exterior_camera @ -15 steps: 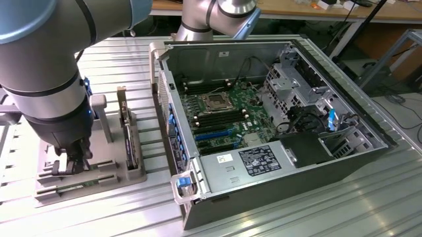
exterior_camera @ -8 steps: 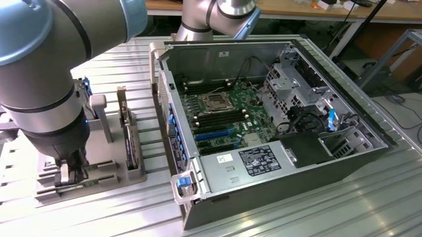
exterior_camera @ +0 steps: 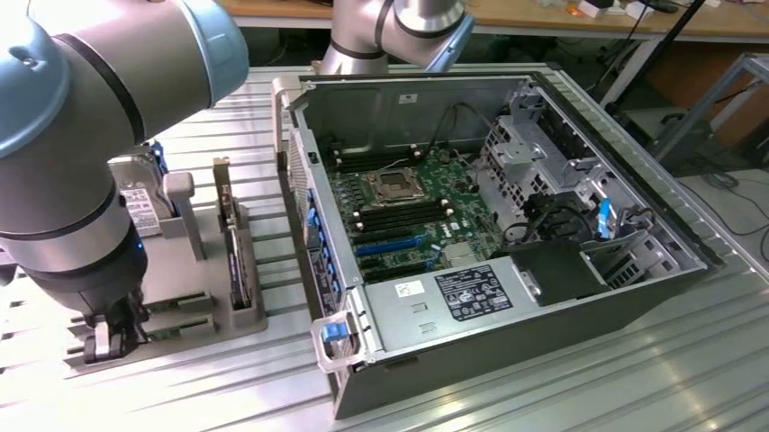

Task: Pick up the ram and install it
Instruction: 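Pick up the ram and move it above insertion slot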

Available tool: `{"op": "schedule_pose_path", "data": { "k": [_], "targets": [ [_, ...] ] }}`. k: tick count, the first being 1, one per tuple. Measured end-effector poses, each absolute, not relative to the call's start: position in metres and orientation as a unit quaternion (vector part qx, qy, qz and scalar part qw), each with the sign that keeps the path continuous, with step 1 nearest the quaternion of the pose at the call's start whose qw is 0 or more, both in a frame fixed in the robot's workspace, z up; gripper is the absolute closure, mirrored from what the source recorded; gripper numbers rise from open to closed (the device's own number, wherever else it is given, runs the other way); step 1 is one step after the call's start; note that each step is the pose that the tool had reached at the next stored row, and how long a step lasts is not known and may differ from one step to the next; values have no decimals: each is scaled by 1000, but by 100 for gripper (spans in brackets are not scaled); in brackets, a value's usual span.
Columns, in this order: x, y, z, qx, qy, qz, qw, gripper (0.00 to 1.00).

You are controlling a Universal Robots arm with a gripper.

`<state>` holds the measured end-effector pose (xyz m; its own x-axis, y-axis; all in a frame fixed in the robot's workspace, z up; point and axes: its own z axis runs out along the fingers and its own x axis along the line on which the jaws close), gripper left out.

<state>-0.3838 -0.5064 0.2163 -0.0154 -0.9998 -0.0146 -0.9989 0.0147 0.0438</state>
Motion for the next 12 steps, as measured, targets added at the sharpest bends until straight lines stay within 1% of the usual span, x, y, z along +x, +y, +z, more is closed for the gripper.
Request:
{"op": "schedule_pose_path", "data": {
  "k": [5,12],
  "targets": [
    [-383,-512,211,706,-707,-21,10,69],
    [-383,-512,207,707,-707,-25,6,69]
  ]
}}
